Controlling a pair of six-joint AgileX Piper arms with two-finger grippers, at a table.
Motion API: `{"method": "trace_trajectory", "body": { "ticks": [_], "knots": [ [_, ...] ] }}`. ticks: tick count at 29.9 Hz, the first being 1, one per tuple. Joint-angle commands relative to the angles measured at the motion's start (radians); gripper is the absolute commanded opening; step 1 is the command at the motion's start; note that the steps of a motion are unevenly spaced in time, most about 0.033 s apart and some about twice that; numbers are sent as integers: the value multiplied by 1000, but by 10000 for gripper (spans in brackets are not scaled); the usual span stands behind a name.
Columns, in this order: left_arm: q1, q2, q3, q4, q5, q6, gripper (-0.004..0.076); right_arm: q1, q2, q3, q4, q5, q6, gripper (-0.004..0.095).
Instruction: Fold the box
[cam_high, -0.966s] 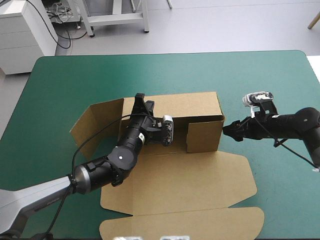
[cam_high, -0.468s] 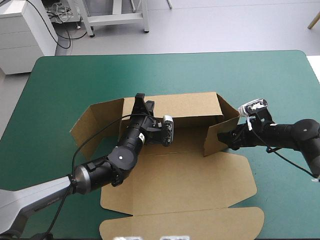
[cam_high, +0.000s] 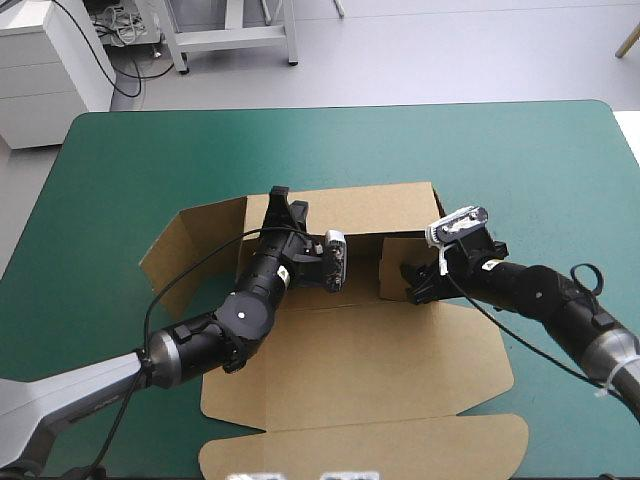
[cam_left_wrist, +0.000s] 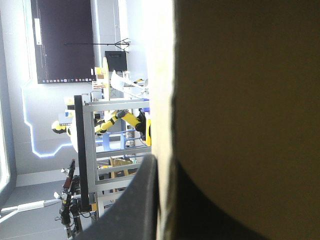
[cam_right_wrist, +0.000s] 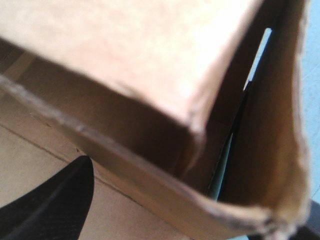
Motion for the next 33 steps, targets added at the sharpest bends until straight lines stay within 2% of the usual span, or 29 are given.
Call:
{"method": "trace_trajectory", "body": {
  "ticks": [1,7,9,11,16,17,28,30,33],
  "knots": [
    [-3,-28,-22,-4,32,-8,-8,70,-76,28,-23,-215,95,697],
    [-3,-28,-22,-4,32,-8,-8,132,-102,86,-19,-343,97,686],
    [-3,-28,-22,-4,32,-8,-8,138,-102,86,-19,-374,101,626],
    [-3,-28,-22,-4,32,-8,-8,138,-102,86,-17,-392,101,506],
    [-3,-28,-22,-4,26,-8,-8,138,-102,86,-19,-399,97,20],
    [-3,-28,-22,-4,26,-8,-8,138,-102,86,-19,-403,92,-15],
    [-3,-28,-22,-4,26,-31,10,138,-102,86,-19,-415,89,-20],
    [-3,-28,-22,-4,24,-61,87,138,-102,86,-19,-415,89,-20],
    [-3,-28,-22,-4,10,-69,277,138,-102,86,-19,-415,89,-20]
  ]
}}
